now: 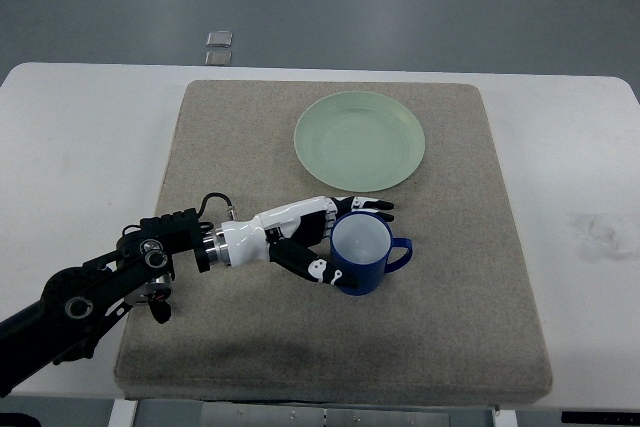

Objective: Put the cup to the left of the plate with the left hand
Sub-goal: 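Close the left hand fingers around the blue mug body, then lift the mug with the left hand and carry it past the plate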

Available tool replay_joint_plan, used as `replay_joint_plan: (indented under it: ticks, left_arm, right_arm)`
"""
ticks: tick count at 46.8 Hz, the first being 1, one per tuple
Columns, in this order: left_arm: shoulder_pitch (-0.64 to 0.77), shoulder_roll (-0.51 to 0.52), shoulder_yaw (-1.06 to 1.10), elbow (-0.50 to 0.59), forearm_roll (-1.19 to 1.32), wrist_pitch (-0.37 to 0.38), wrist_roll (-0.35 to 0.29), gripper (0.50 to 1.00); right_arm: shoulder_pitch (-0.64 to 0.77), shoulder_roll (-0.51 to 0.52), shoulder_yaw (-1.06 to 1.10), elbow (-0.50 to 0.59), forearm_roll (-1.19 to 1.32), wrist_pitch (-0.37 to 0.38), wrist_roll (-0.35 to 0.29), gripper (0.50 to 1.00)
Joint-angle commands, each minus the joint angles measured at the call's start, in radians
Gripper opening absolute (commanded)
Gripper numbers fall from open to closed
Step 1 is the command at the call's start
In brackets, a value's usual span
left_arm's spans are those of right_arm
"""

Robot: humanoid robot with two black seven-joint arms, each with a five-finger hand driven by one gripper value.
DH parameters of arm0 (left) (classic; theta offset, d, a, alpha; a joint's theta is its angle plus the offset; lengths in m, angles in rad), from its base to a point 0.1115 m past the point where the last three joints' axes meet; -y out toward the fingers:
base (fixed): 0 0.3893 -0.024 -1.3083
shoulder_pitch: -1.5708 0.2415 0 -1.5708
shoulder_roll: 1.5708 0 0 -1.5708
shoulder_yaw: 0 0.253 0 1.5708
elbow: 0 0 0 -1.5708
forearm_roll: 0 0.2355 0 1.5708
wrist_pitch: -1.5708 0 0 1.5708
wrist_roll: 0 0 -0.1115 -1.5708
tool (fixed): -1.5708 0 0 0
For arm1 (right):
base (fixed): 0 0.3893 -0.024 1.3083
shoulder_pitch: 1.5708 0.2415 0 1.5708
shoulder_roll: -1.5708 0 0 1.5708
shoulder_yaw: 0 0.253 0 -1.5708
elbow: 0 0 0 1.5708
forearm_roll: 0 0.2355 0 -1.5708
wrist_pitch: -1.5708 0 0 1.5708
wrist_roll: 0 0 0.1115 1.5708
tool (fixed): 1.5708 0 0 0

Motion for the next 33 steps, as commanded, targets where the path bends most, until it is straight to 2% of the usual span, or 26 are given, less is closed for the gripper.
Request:
replay_joint_plan:
  ticks: [1, 21, 23, 26, 28, 31, 33]
  left_arm:
    - [0.000, 0.000, 0.000, 0.000, 0.000, 0.000, 0.000, 0.866]
    - [-0.008, 0.000, 0.000, 0.000, -0.001, 0.003, 0.000, 0.853]
    - [-0.008, 0.000, 0.000, 0.000, -0.001, 0.003, 0.000, 0.827]
    - [-0.009, 0.000, 0.000, 0.000, -0.001, 0.003, 0.000, 0.816]
    - [-0.009, 0.000, 0.000, 0.000, -0.001, 0.003, 0.000, 0.787]
    - [-0.009, 0.000, 0.000, 0.000, -0.001, 0.003, 0.000, 0.776]
    - [-0.009, 0.000, 0.000, 0.000, 0.000, 0.003, 0.000, 0.746]
  right_arm:
    - [0.000, 0.000, 0.000, 0.000, 0.000, 0.000, 0.000, 0.932]
    - [0.000, 0.000, 0.000, 0.000, 0.000, 0.000, 0.000, 0.932]
    - [0.000, 0.000, 0.000, 0.000, 0.000, 0.000, 0.000, 0.932]
    - [0.000, 0.000, 0.000, 0.000, 0.000, 0.000, 0.000, 0.932]
    - [0.000, 0.000, 0.000, 0.000, 0.000, 0.000, 0.000, 0.932]
    - [0.000, 0.000, 0.000, 0.000, 0.000, 0.000, 0.000, 0.932]
    - [0.000, 0.000, 0.000, 0.000, 0.000, 0.000, 0.000, 0.932]
